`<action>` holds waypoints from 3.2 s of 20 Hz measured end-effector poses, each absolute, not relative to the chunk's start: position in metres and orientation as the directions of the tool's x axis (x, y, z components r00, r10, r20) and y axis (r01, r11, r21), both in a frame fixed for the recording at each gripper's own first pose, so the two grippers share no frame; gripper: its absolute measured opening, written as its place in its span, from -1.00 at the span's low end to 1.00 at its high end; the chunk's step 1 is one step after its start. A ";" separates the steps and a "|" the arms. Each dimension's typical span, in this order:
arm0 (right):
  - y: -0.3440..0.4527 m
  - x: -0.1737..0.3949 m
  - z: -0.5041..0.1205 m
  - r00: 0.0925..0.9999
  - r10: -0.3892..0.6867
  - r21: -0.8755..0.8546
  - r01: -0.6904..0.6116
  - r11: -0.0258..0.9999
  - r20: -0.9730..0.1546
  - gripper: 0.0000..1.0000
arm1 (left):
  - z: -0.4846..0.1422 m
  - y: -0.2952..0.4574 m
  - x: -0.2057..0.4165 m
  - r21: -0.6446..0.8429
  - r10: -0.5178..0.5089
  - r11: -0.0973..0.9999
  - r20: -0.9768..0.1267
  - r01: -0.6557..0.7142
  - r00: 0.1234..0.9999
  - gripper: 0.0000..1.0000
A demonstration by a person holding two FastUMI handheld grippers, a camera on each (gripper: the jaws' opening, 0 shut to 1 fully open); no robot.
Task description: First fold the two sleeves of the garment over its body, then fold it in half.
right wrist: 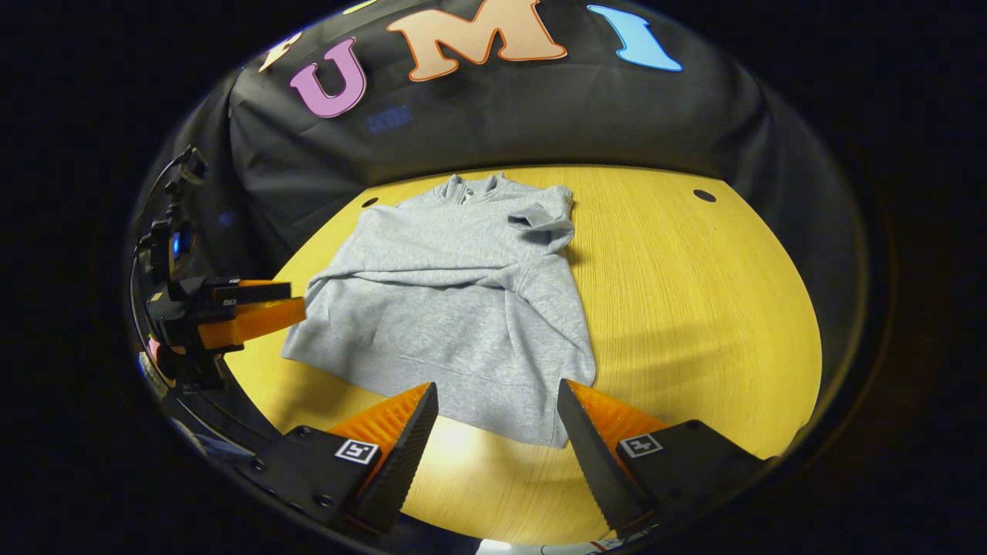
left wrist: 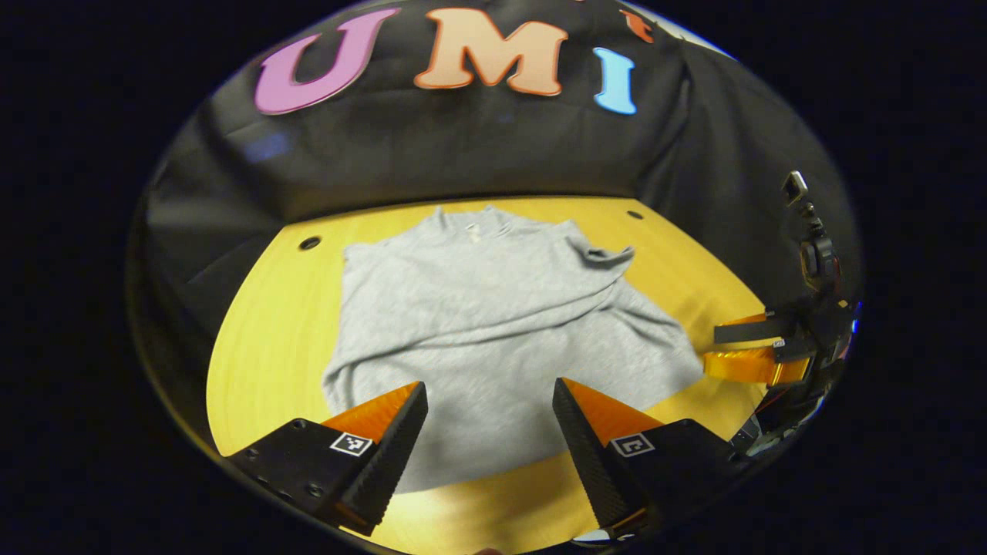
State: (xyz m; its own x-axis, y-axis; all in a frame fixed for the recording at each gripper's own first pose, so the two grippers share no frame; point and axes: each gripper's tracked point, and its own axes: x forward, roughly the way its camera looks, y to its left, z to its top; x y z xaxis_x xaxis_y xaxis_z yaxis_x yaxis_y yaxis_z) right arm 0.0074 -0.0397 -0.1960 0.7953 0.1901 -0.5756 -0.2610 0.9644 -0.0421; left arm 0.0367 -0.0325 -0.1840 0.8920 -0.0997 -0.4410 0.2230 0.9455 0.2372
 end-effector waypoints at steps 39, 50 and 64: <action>-0.045 0.014 -0.252 0.779 0.016 -0.113 -0.112 0.987 -0.627 -0.89 | -0.221 0.000 0.024 0.218 0.078 0.975 -0.509 0.041 0.857 -1.00; -0.029 0.020 -0.218 0.805 0.102 -0.005 -0.129 0.992 -0.584 -0.89 | -0.184 -0.021 0.036 -0.047 0.003 0.999 -0.465 -0.028 0.885 -1.00; -0.010 0.126 -0.128 0.891 0.120 0.028 -0.120 0.992 -0.438 -0.89 | -0.072 -0.011 0.124 0.041 0.022 0.999 -0.267 -0.011 0.963 -1.00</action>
